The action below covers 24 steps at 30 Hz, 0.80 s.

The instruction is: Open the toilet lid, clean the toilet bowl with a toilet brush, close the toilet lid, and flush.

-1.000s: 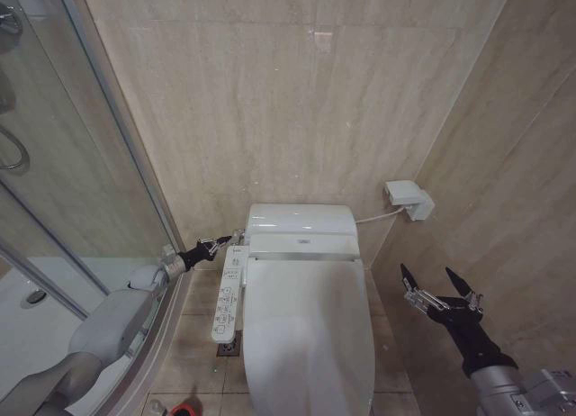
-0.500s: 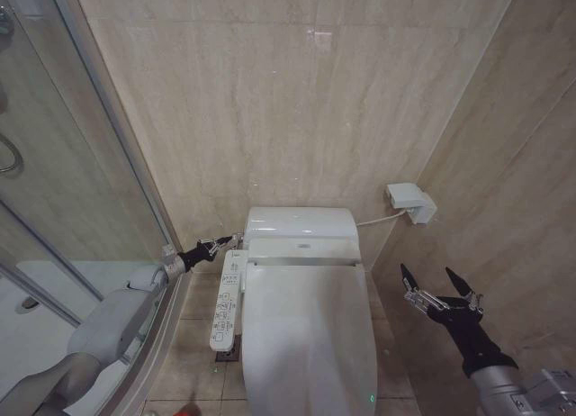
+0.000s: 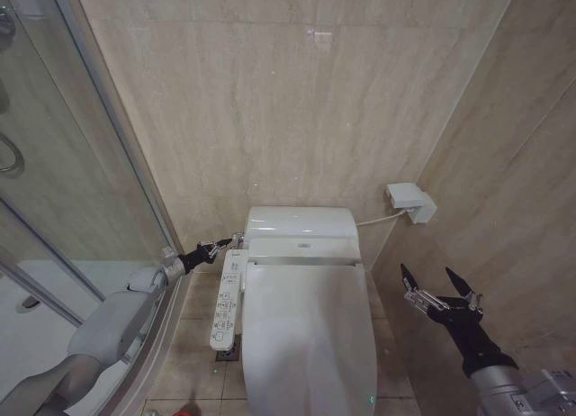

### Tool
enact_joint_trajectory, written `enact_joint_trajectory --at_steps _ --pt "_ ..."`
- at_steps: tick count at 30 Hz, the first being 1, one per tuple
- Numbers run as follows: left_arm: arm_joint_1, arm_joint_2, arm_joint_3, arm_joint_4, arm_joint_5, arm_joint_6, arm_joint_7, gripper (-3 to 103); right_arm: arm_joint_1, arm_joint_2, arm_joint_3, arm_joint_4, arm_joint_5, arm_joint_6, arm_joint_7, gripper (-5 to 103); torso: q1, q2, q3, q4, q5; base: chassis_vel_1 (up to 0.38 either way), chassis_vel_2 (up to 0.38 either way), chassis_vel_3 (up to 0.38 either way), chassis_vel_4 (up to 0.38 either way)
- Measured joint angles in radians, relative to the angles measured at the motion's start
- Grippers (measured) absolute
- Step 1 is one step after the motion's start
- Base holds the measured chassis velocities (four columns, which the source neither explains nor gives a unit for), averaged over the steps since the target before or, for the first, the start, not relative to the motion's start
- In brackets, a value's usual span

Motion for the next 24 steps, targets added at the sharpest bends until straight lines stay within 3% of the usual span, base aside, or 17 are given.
enact_joint_trajectory --at_steps 24 --pt "0.029 -0.004 -0.004 -0.005 -0.001 -0.001 0.026 0 0.0 0.0 0.0 0.0 0.0 0.0 0.0 100 0.0 0.0 0.0 -0.0003 0.0 -0.015 0.022 0.022 -0.02"
